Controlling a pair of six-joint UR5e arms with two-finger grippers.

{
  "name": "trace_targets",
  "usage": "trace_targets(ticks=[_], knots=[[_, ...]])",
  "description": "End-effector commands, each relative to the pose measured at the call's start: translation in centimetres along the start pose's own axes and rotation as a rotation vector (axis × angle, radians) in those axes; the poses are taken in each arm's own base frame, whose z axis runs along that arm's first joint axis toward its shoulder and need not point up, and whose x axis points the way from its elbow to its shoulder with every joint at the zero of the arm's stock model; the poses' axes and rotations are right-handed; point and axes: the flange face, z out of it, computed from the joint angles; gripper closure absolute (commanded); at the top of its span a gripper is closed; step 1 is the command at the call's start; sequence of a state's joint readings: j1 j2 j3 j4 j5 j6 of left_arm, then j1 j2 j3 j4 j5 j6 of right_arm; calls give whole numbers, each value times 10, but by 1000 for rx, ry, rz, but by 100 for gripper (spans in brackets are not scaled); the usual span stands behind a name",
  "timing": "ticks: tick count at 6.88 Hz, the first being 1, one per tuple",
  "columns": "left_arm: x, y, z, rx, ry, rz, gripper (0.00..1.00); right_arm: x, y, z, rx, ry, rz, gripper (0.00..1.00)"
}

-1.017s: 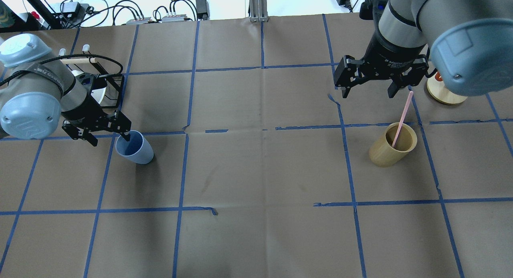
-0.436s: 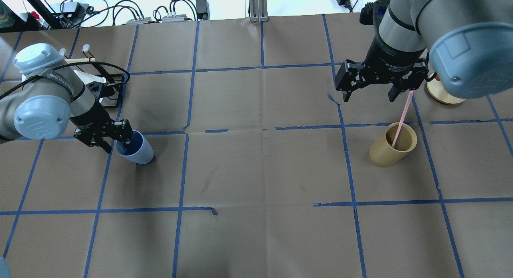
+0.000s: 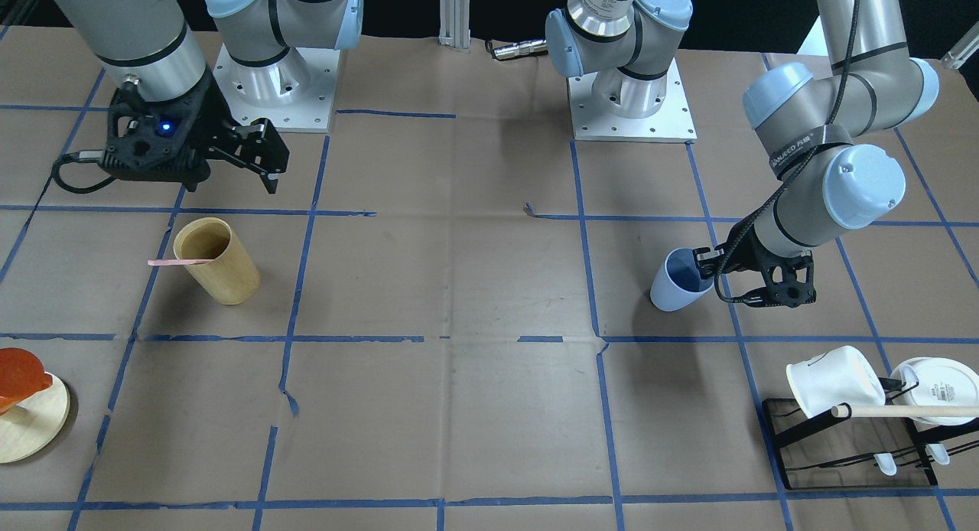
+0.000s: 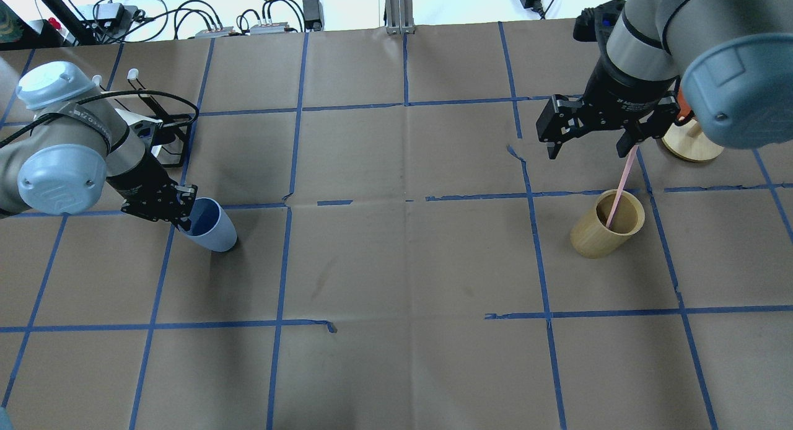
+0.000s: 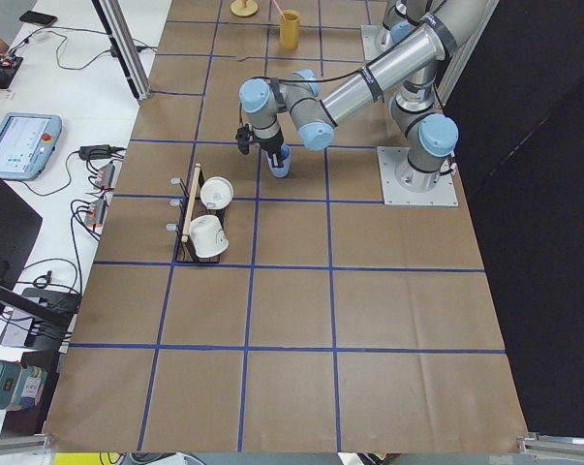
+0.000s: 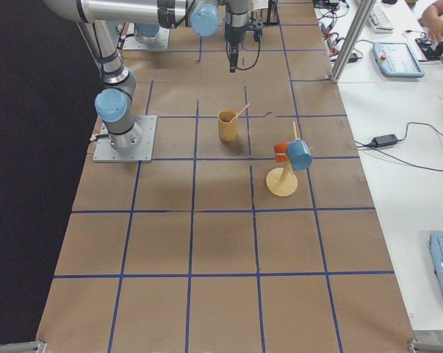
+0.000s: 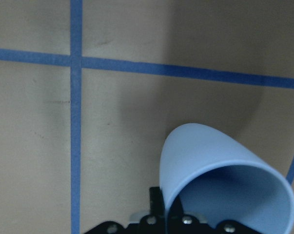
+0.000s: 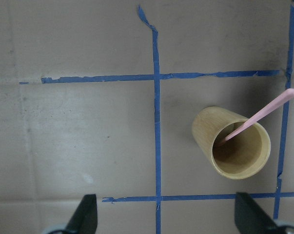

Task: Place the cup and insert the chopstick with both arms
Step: 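Grasp the light blue cup rim with the left gripper while the right gripper rises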

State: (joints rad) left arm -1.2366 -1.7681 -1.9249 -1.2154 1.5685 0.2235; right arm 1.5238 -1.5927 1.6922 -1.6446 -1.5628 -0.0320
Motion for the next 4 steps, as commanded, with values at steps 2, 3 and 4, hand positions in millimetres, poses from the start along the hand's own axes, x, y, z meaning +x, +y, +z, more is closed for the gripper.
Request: trace_targets(ticks=[2,3,4], knots=[[62,3,-40,83,1,-32,100,77,-29,29,9,-5,24,0],[115,2,-50,107,-2,-86,100,90,-28,46,13,-5,52,0],[170,12,-51,124,-2,-104,100,108,-30,57,49,-2,98,0]])
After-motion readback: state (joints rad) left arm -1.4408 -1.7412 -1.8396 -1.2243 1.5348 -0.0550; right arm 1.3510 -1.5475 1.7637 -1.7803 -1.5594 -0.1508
